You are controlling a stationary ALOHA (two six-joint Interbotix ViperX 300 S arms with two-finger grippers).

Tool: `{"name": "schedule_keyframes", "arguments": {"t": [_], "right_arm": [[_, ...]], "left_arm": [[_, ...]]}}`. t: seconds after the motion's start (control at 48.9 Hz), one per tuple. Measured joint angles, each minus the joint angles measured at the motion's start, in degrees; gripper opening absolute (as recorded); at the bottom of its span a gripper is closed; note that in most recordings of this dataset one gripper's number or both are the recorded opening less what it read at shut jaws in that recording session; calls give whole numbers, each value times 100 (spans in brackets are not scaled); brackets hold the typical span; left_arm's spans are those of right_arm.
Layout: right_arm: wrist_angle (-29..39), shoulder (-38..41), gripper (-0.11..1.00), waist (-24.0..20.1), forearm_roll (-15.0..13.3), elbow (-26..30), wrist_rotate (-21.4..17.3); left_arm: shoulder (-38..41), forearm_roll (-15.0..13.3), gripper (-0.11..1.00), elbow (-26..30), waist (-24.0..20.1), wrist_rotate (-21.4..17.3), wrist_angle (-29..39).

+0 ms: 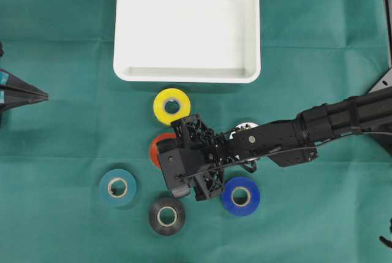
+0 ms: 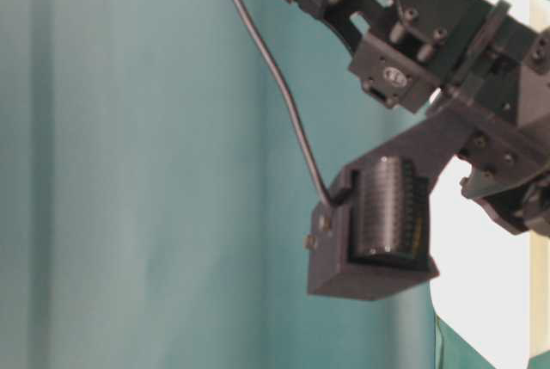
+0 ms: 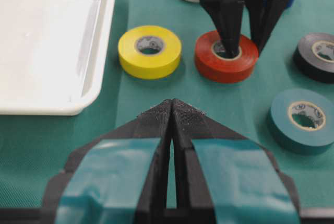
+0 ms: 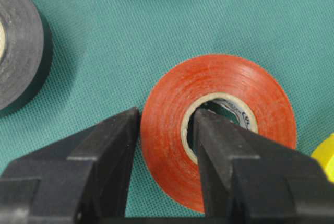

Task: Put the tape into the white case with the right arm.
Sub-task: 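Close the right gripper on the red tape roll's rim, then lift the red tape roll and carry it into the white tray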

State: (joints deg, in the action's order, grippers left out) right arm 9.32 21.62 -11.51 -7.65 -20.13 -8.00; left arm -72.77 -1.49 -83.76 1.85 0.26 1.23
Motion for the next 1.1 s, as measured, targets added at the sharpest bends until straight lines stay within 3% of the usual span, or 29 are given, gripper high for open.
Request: {"name": "schedule_keyframes", "arguments": {"t": [0.838,1.104], "right_arm": [[308,-571,3,-35,0,0,-97],[431,-668,3,422,0,53,-211]], "left_arm": [[9,0,1,0,-9,0,0],[0,0,1,0,-9,0,0]]}}
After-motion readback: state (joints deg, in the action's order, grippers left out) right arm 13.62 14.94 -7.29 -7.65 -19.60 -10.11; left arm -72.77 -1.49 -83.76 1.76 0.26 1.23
